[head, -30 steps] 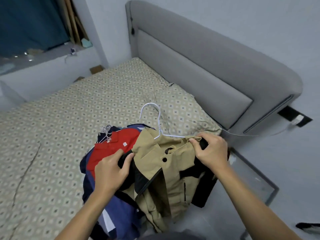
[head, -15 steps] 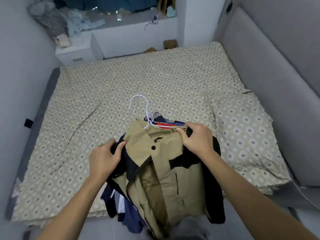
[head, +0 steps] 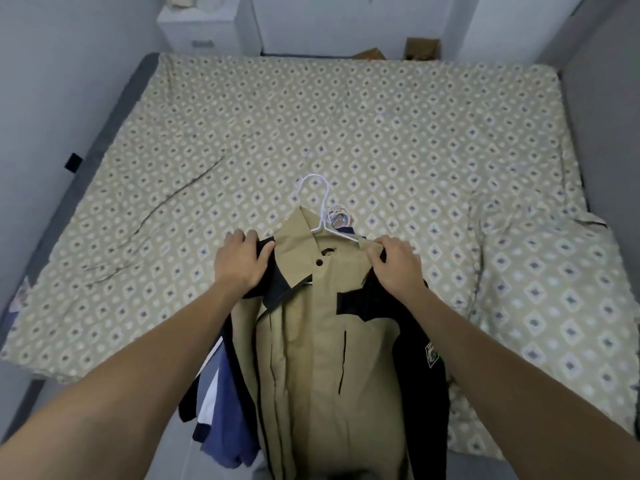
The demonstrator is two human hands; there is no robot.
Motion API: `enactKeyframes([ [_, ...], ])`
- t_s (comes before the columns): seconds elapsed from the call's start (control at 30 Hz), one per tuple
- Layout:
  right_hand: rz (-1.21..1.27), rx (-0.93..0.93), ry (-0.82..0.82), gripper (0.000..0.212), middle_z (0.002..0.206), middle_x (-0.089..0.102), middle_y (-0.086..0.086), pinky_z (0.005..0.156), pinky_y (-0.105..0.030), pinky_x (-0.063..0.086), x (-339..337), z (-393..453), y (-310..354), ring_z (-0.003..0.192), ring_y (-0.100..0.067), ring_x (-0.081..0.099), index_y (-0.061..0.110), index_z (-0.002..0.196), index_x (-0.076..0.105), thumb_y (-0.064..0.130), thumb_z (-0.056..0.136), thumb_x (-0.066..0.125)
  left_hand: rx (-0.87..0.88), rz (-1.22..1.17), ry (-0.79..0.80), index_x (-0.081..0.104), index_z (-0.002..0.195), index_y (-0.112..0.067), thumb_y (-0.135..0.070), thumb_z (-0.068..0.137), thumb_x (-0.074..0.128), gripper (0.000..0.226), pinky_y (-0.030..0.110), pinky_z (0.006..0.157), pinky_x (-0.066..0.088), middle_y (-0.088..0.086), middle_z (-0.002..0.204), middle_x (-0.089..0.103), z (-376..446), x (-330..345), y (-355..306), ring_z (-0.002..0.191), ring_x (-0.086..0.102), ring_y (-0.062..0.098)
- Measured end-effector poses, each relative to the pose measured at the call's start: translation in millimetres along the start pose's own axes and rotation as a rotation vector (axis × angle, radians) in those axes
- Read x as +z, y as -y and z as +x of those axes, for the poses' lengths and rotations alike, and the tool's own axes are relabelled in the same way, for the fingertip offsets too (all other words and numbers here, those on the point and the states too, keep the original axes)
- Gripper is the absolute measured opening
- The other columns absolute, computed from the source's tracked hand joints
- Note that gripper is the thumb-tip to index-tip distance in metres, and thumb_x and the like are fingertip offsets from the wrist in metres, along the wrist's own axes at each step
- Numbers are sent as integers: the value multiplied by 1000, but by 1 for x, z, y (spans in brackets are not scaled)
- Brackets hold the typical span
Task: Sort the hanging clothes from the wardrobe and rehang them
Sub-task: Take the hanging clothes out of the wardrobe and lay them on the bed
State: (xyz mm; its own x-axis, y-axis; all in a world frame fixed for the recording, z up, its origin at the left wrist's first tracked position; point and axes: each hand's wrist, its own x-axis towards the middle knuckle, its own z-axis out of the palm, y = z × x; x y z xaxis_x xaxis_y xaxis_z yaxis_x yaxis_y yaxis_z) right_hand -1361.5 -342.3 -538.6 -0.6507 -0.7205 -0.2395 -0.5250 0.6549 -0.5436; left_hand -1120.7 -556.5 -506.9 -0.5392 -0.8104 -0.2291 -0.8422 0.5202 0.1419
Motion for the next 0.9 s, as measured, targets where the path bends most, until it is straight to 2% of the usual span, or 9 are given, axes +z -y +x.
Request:
enactKeyframes([
  [0.1,-58,-10,47,47,132,54,-10,99,-50,40,7,1,-10,128,-34,44,20,147,49,38,103,54,-54,-70,29,51,137,-13,-54,107,37,52,49,99,43,15,136,47,7,13,-9,130,40,35],
  [0.17,-70,-17,16,52,138,52,-11,99,-50,41,4,-7,-12,129,-34,43,18,150,47,35,102,56,-37,-65,37,49,143,-16,-54,107,38,53,50,100,44,14,138,46,-1,12,-17,132,41,34],
  [0.37,71,30,-121,47,142,55,-6,102,-46,41,-34,-46,12,132,-30,45,15,146,53,36,105,56,245,60,-26,50,145,-20,-58,104,37,57,48,94,45,8,131,53,-32,-27,-23,123,49,32],
  [0.5,50,29,-271,47,141,57,-2,103,-45,42,-68,-90,39,130,-26,46,17,146,54,38,103,57,434,54,-120,50,147,-22,-61,103,31,62,47,92,47,5,131,55,-44,-69,-31,123,52,29],
  [0.67,-40,94,-453,52,141,55,1,110,-46,41,-105,-172,63,132,-23,45,20,148,51,46,102,51,692,7,-185,47,152,-26,-62,104,31,62,45,100,43,1,139,56,-71,-114,-59,131,48,24],
  [0.9,-95,278,-700,52,142,51,7,107,-47,43,-139,-312,76,132,-19,44,26,148,47,49,102,54,1053,-27,-242,44,155,-26,-62,104,29,64,44,107,40,1,143,55,-143,-165,-118,134,46,22],
])
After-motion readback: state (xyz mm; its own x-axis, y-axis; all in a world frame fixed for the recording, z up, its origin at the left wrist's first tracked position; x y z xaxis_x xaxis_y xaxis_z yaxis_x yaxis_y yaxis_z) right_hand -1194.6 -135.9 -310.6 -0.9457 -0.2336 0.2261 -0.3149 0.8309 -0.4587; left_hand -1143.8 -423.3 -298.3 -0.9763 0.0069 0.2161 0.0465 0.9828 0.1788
